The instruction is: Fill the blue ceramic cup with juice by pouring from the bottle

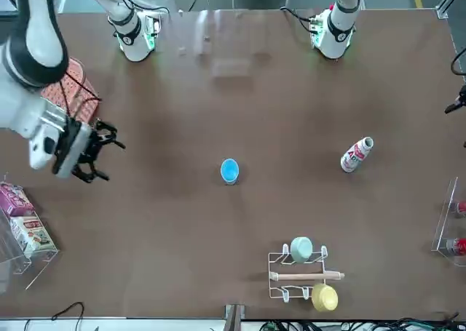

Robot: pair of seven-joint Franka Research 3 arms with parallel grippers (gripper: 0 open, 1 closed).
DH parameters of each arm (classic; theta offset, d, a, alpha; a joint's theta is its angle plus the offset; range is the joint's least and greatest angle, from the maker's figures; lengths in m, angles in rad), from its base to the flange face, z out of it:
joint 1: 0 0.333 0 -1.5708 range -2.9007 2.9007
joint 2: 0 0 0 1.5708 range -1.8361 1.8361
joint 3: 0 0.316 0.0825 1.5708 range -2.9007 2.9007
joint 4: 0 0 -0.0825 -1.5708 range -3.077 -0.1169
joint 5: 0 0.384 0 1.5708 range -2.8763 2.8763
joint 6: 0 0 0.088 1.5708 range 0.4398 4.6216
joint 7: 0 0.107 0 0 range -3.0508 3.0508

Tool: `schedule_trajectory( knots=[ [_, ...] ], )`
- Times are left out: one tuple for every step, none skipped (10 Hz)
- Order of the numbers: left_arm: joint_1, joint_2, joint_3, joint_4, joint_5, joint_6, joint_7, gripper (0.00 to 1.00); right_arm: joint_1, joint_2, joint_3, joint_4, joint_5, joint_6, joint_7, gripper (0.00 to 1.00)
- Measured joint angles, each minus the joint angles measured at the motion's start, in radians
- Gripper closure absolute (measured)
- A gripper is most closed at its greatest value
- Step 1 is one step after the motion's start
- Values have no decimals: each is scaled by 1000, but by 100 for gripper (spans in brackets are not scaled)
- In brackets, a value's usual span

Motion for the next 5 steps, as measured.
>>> schedule_trajectory(
  knots=[
    [34,34,0,-2,-42,-5,98,0,20,29,3,-7,37,12,-63,0],
    [56,67,0,-3,-80,-18,172,0,29,62,6,-14,91,21,-152,0],
    [75,101,0,-3,-108,-36,240,0,35,99,8,-20,145,37,-262,0],
    [88,133,0,-3,-128,-61,297,0,41,139,10,-24,199,61,-386,0],
    [96,160,-1,-4,-141,-89,346,0,47,177,14,-28,269,82,-504,0]
  ],
)
